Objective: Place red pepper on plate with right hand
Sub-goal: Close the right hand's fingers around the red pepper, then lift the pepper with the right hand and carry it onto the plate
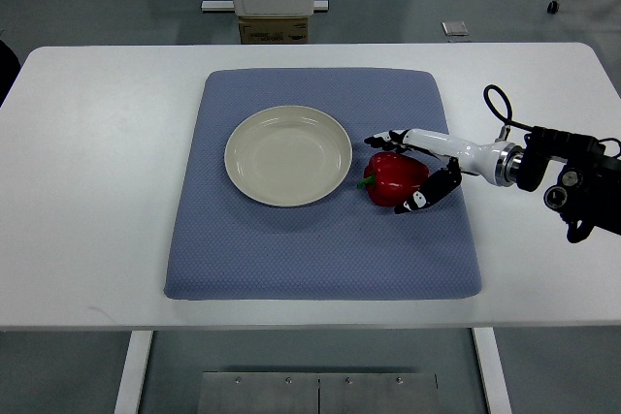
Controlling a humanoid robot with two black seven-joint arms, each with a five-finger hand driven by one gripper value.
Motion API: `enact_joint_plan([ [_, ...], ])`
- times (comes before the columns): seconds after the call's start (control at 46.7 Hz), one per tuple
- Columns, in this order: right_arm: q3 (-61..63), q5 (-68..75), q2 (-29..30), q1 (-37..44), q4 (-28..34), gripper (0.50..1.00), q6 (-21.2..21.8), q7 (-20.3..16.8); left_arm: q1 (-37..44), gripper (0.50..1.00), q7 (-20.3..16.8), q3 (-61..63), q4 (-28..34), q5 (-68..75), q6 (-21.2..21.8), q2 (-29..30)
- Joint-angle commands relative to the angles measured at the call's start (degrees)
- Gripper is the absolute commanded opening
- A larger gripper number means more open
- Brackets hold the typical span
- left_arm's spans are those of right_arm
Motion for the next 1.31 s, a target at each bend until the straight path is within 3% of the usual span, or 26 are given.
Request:
enact_joint_plan([
  [0.0, -0.08, -0.02, 0.26, -0.19, -0.97, 0.912, -0.15, 0.07, -0.01, 1.0, -0.03, 0.0, 0.0, 0.0, 0.0, 0.0],
  [0.428, -0.17, -0.02, 0.7, -0.28, -1.24, 0.822, -0.15, 1.21, -0.01, 1.0, -0.03, 0.0, 0.0, 0.0, 0.0, 0.0],
  [0.493, -0.26, -0.02, 0.62, -0.28, -1.24, 0.774, -0.06, 1.65, -0.01, 1.0, -0.03, 0.0, 0.0, 0.0, 0.0, 0.0],
  [0.535, -0.43, -0.02, 0.62, -0.19, -1.24, 0.709, -0.06, 1.74, -0.01, 1.0, 0.06, 0.0, 0.0, 0.0, 0.0, 0.0],
  [0.557, -0.61, -0.02, 0.62, -0.19, -1.24, 0.657, -0.06, 1.74, -0.01, 1.0, 0.06, 0.0, 0.0, 0.0, 0.0, 0.0],
  [0.6, -0.79, -0.02, 0.62, -0.01, -1.24, 0.5, -0.06, 1.74, -0.01, 1.0, 0.06, 0.0, 0.0, 0.0, 0.0, 0.0],
  [1.049, 0.44, 0.68, 1.67, 3.76, -2.2, 0.5, -0.06, 0.51, -0.01, 1.0, -0.03, 0.0, 0.0, 0.0, 0.0, 0.0],
  [1.285, 1.59, 1.65, 7.55, 7.37, -6.15, 0.5, 0.02, -2.39, -0.01, 1.0, 0.06, 0.0, 0.0, 0.0, 0.0, 0.0],
])
